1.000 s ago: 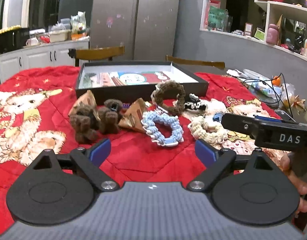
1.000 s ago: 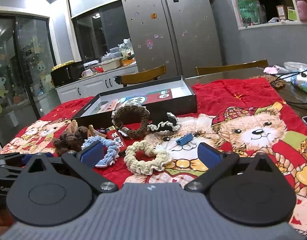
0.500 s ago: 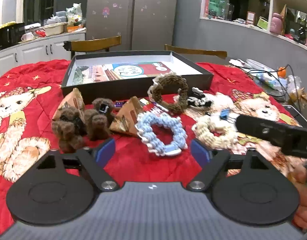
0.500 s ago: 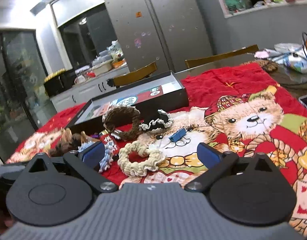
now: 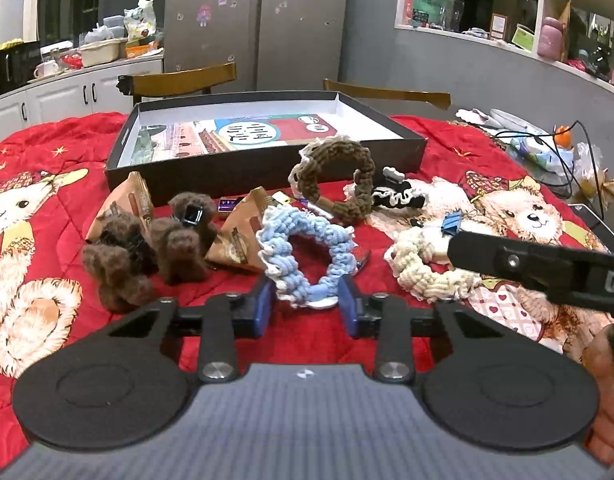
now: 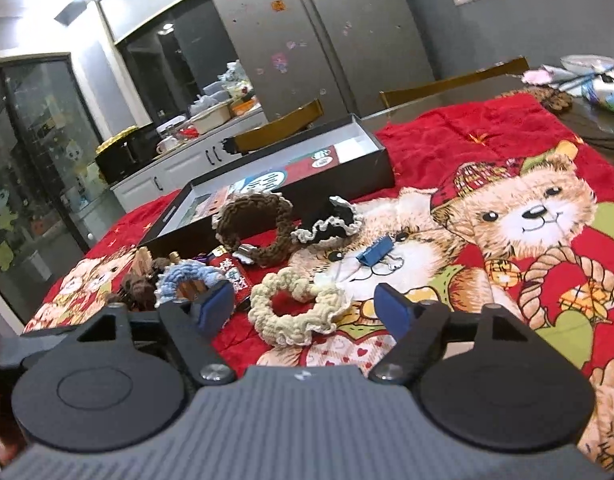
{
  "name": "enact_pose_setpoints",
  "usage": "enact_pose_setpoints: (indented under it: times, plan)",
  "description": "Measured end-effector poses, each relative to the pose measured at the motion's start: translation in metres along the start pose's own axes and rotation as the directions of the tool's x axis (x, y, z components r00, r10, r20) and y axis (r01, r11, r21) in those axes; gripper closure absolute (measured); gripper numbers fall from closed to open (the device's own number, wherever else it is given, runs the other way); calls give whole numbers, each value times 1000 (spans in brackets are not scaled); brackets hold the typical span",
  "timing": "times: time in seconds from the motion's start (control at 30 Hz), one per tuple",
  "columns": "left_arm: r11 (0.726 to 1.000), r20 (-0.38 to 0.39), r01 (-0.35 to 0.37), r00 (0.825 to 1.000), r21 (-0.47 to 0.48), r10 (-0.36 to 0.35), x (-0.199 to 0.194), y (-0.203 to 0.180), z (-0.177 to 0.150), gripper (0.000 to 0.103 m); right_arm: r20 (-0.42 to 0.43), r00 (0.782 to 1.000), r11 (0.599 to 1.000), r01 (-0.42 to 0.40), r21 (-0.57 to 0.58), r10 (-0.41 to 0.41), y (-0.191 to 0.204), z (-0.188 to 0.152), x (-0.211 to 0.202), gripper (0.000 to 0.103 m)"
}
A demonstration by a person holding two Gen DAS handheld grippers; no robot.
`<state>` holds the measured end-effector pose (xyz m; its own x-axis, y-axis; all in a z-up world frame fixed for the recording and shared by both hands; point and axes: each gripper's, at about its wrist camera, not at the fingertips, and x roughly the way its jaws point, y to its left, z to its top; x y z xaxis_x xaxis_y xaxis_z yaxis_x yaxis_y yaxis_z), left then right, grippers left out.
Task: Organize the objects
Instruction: 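Reach the left gripper toward the blue crocheted scrunchie and close on it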
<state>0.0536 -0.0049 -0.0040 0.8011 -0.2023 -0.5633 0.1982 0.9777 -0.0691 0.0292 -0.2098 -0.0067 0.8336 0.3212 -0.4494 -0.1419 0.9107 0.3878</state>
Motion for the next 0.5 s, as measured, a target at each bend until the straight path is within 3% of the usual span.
enact_pose_setpoints:
  times: [0.13, 0.23, 0.43, 0.5]
  plan:
    - [1000, -3, -21, 1000, -16, 21, 0, 3, 0, 82, -29, 1000, 1000, -10, -2, 10, 0, 0, 7, 24]
    - [999, 9, -44, 999, -1, 44, -3, 1, -2, 84, -34, 999, 999, 6, -33, -7, 6, -1, 9, 26]
    - [999, 38, -39, 999, 14, 39, -9, -1, -3, 85, -70, 996, 998, 43, -46, -46, 7, -2, 16, 46]
    - [999, 37, -36, 999, 16, 36, -9, -1, -4, 86, -68, 997, 998, 37, -45, -40, 7, -2, 16, 58]
